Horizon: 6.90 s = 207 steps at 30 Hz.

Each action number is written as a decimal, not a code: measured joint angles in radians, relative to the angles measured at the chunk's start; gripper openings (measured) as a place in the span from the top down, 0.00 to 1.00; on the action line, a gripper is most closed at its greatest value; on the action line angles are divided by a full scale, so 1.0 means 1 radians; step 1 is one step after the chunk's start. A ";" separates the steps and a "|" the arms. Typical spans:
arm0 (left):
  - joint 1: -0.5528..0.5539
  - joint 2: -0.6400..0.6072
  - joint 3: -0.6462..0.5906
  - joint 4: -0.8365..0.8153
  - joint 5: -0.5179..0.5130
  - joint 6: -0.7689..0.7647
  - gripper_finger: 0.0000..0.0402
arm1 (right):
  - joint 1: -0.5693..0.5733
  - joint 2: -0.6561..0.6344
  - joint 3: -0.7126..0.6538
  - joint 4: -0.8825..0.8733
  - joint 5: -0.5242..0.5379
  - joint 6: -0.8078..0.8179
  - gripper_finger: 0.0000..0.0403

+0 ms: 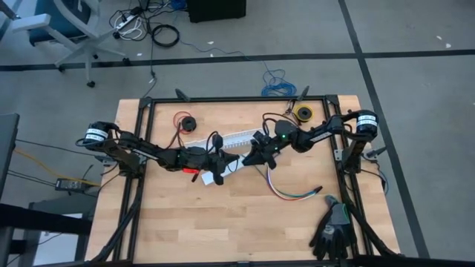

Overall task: Ziptie cables
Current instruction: Prepare the black zip tie, then wrap the cables together using the black zip tie

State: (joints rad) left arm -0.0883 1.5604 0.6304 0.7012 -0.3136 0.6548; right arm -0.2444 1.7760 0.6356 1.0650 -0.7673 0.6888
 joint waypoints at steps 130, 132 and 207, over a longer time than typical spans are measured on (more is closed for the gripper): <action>0.049 -0.001 -0.275 0.482 0.157 -0.473 0.99 | 0.663 -1.173 -0.368 -1.210 1.444 -0.193 1.00; 0.032 -0.001 -0.275 0.482 0.145 -0.483 0.99 | 0.722 -1.168 -0.335 -1.287 1.499 -0.146 1.00; -0.004 -0.001 -0.275 0.482 0.241 -0.460 0.99 | 1.060 -0.196 0.356 -2.210 0.971 1.580 0.66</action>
State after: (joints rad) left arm -0.0920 1.5593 0.3553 1.1835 -0.0731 0.1944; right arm 0.8152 1.5803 0.9916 -1.1446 0.2036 2.2692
